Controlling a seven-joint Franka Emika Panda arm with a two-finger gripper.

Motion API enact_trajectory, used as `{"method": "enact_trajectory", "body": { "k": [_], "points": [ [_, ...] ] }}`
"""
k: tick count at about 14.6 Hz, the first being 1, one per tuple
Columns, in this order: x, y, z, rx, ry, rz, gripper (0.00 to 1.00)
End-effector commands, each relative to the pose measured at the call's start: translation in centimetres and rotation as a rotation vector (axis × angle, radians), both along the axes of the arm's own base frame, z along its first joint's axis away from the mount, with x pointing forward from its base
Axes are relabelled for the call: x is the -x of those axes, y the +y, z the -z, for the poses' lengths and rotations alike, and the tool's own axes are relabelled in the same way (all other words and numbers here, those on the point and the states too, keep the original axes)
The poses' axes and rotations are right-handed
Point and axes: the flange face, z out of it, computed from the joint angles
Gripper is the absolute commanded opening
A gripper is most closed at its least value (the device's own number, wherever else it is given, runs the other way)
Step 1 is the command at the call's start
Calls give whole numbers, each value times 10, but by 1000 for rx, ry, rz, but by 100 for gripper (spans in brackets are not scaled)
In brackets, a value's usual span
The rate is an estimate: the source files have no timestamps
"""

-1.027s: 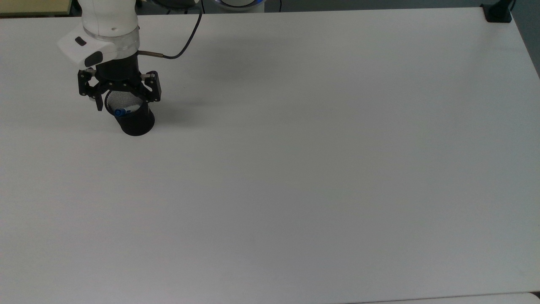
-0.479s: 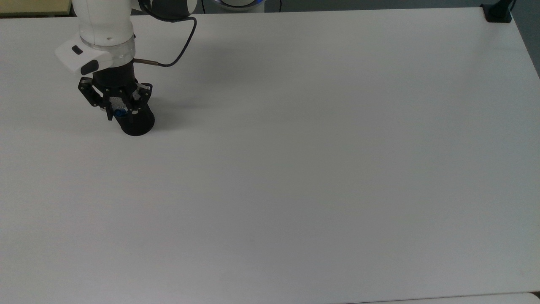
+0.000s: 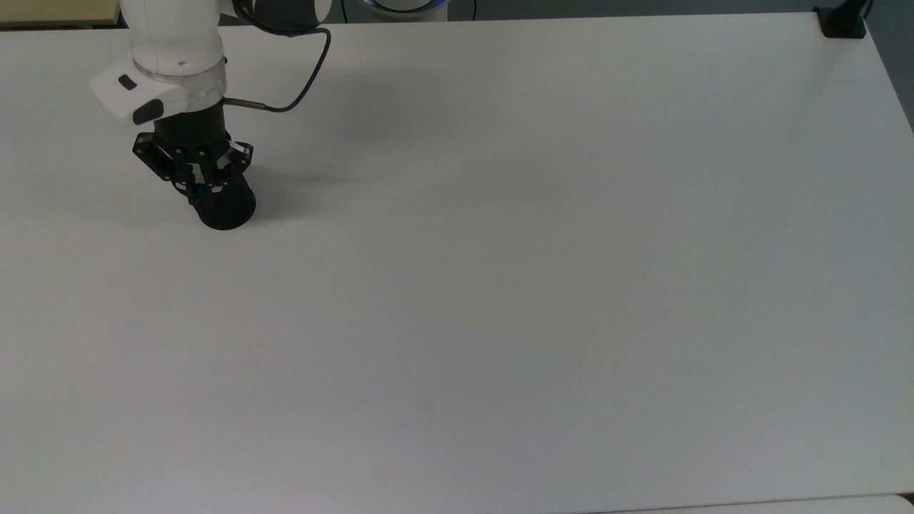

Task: Remove the marker
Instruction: 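Lift the marker straight up out of the pen cup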

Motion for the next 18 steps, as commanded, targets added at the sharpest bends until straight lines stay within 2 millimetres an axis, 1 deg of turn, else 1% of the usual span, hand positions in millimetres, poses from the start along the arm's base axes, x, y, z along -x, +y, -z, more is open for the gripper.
{"method": "enact_trajectory", "body": {
  "k": [1,3,8,10,11,12,13,15,16,17,18],
  "points": [
    [12,0,-36,13,-53,23,10],
    [18,2,-64,15,-68,27,10],
    [43,8,-149,-18,-109,55,10],
    [47,20,-171,-53,-105,56,10],
    [47,26,-175,-60,-80,50,10],
    [46,44,-171,-74,-23,27,10],
    [45,60,-163,-81,19,7,10],
    [41,79,-137,-99,99,-6,10],
    [36,89,-122,-117,132,15,10],
    [29,98,-102,-143,167,44,10],
    [24,106,-87,-160,190,42,10]
  ]
}}
